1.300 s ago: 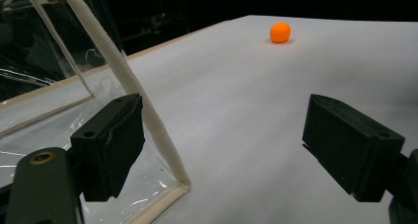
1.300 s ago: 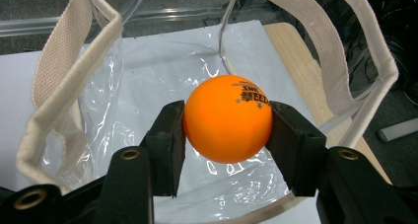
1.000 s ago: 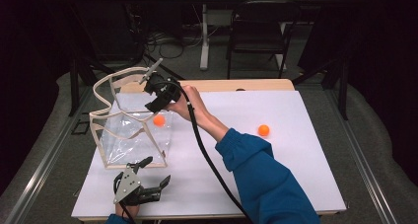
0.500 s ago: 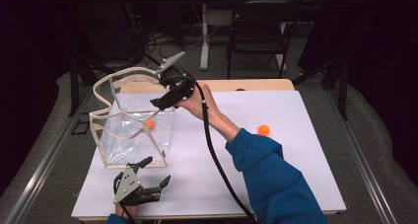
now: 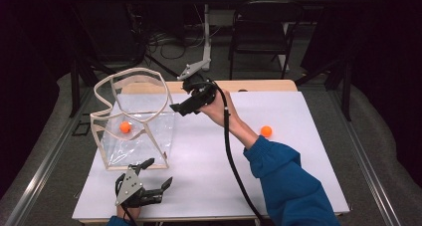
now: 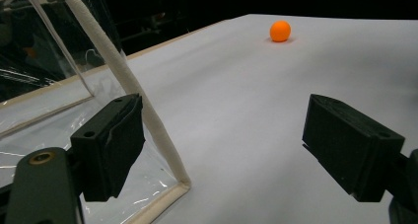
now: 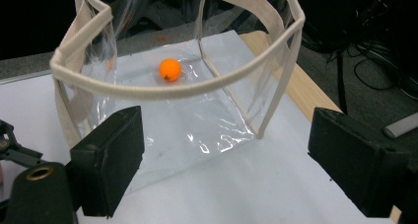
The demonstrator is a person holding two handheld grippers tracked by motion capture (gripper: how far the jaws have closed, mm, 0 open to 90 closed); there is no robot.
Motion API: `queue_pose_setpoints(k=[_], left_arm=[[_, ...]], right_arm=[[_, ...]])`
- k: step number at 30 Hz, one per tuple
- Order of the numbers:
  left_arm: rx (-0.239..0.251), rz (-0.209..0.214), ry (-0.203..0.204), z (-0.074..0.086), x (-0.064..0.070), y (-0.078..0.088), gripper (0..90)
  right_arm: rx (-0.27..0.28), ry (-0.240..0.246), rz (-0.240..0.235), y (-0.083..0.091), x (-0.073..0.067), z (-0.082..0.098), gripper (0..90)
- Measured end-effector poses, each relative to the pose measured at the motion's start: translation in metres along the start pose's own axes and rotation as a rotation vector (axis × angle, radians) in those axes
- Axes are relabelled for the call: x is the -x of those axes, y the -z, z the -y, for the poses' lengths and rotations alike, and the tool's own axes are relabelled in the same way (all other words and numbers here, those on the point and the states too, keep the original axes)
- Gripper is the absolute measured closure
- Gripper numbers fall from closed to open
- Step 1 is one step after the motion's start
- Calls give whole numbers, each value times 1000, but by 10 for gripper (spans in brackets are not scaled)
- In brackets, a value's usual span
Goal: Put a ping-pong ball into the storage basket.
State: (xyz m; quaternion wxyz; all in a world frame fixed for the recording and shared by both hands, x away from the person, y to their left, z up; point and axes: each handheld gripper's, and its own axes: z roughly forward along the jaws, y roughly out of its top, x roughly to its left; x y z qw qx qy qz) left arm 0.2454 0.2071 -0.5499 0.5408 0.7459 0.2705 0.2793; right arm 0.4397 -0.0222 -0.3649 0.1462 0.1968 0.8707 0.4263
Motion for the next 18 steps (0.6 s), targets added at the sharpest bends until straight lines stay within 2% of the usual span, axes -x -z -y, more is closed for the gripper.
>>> queue_pose_setpoints(k=[9, 18], left_arm=[[-1, 2, 1, 0, 1, -1, 160], [-1, 3, 3, 0, 0, -1, 160]], right_arm=[[-12, -18, 10, 10, 4, 24, 120], [-24, -21, 13, 17, 3, 39, 105]])
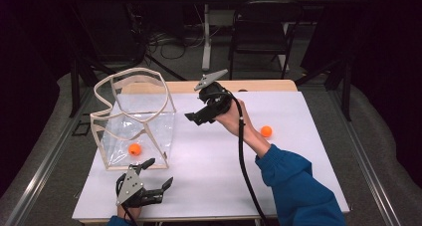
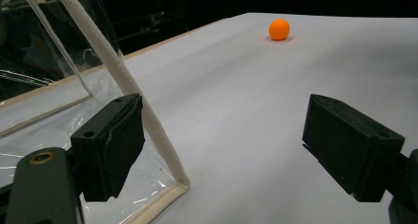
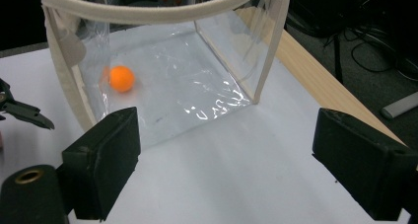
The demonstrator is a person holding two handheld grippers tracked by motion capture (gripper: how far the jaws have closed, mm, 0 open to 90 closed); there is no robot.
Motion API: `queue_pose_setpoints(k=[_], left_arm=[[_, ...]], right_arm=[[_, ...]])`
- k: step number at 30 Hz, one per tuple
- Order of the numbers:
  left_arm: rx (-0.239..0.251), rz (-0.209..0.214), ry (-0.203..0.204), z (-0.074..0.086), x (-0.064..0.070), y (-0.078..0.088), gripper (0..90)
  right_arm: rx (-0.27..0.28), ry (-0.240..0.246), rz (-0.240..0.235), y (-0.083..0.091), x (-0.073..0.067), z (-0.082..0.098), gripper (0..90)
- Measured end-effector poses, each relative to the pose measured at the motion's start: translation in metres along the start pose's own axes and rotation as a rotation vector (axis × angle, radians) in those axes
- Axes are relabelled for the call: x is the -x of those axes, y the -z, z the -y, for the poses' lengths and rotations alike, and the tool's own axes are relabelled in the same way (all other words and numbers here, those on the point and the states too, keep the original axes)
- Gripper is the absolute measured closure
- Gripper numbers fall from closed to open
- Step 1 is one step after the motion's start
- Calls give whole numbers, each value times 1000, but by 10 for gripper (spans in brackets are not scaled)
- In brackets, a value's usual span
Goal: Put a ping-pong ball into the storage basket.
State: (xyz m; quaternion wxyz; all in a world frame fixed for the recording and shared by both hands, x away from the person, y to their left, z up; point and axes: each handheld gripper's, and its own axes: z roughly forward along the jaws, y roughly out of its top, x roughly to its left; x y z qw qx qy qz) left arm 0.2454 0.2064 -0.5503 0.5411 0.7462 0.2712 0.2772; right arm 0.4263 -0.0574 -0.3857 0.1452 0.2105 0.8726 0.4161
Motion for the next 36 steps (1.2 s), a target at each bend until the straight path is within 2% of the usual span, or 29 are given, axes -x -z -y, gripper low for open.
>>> queue_pose_setpoints(k=[4, 19, 26, 36], left_arm=[[-3, -1, -3, 0, 0, 0, 160], [-5, -2, -4, 1, 0, 0, 160], [-6, -2, -5, 1, 0, 0, 160], [-9, -2, -11, 1, 1, 0, 160]], right_arm=[[-10, 4, 4, 1, -1, 8, 102], [-19, -38, 0, 2, -1, 47, 73], [-43, -38, 28, 4, -4, 67, 71], [-60, -49, 33, 1, -7, 97, 69]])
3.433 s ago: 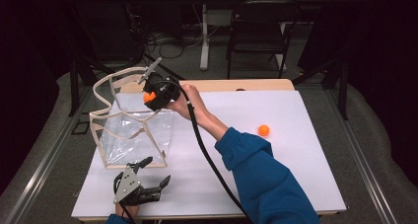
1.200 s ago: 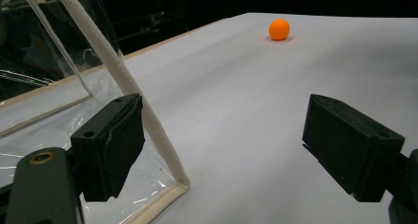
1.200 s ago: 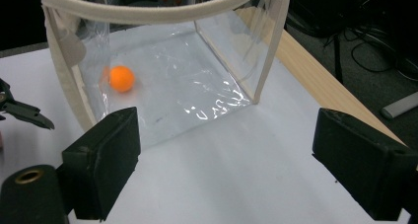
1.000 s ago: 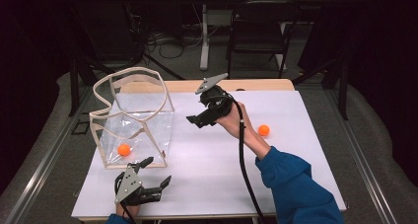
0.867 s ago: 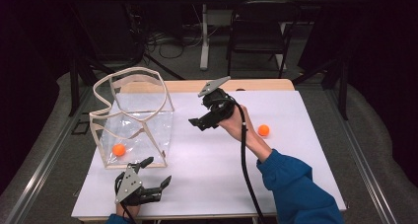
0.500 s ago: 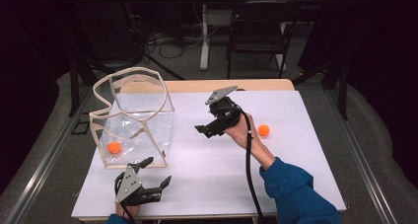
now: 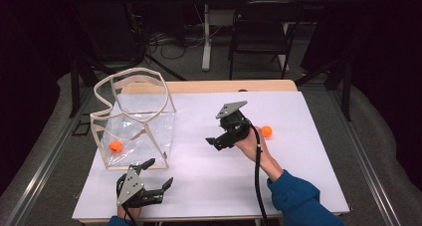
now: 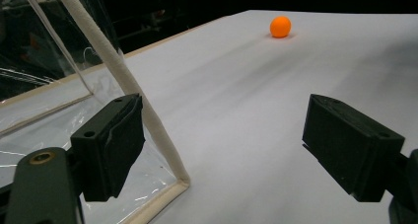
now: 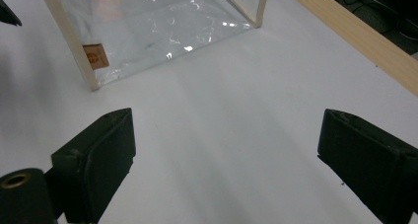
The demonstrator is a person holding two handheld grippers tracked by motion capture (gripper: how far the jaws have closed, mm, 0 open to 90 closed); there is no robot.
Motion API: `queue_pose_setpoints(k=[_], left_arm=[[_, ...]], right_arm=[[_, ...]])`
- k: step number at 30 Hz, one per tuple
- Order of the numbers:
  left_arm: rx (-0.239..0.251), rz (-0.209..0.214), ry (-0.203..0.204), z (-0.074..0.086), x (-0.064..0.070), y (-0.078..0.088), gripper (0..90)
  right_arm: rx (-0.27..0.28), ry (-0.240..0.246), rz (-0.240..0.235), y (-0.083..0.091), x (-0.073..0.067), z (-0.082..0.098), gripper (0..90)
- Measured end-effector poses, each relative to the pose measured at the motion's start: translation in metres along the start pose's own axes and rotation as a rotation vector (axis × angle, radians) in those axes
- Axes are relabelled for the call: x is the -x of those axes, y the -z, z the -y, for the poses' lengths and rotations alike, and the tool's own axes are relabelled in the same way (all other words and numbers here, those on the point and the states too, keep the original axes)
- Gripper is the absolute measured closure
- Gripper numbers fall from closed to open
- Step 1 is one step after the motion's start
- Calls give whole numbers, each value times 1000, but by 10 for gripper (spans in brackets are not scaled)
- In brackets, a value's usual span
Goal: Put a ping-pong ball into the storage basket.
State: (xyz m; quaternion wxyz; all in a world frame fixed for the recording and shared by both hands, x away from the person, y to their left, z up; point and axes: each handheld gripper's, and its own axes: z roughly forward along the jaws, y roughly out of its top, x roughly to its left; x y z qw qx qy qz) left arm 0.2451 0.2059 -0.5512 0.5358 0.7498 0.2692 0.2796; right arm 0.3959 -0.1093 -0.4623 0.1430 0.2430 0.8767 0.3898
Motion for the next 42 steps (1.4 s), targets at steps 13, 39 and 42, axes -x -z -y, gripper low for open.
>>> queue_pose_setpoints(k=[13, 39, 42], left_arm=[[0, 0, 5, 0, 0, -1, 160], [-4, -4, -9, 0, 1, 0, 160], [-5, -3, -12, 0, 1, -1, 160]], right_arm=[[-28, -38, 5, 0, 1, 43, 69], [-36, -114, 42, 19, 2, 98, 71], [-39, -115, 41, 21, 4, 101, 71]])
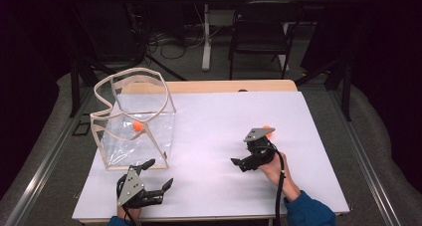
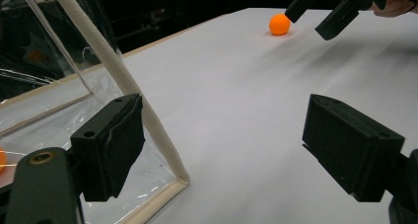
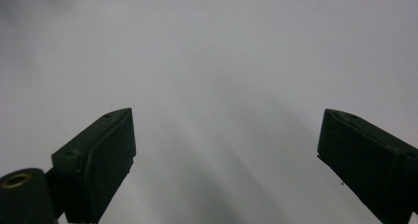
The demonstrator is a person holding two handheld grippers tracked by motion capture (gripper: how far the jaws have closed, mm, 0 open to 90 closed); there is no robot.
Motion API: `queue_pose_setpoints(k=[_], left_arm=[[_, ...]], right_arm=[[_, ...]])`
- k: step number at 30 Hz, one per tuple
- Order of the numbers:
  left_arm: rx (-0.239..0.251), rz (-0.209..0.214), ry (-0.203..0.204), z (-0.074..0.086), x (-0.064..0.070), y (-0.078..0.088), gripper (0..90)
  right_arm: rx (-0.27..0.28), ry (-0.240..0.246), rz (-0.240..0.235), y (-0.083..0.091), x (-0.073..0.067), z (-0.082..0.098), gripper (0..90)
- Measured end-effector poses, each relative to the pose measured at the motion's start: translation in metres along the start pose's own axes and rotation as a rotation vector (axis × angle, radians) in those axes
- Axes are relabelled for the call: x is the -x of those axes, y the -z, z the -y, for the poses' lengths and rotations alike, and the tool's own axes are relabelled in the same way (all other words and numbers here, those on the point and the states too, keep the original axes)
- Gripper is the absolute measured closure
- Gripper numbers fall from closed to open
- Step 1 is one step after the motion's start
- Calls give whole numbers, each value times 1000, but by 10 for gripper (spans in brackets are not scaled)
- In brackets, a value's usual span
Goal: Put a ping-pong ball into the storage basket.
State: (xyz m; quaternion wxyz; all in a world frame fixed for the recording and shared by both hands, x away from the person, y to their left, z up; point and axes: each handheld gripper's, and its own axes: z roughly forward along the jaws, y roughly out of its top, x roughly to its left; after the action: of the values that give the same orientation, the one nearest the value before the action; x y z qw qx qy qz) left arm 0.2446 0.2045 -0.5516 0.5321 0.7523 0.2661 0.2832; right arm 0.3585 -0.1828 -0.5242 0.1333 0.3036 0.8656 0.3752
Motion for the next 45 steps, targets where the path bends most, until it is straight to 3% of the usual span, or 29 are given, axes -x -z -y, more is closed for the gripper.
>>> queue_pose_setpoints(k=[20, 45], left_arm=[[-4, -9, 11, 3, -2, 3, 160], [-17, -8, 3, 3, 1, 3, 160]], right_arm=[[-25, -11, 43, 5, 15, 4, 27], [2, -51, 120, 21, 40, 4, 14]])
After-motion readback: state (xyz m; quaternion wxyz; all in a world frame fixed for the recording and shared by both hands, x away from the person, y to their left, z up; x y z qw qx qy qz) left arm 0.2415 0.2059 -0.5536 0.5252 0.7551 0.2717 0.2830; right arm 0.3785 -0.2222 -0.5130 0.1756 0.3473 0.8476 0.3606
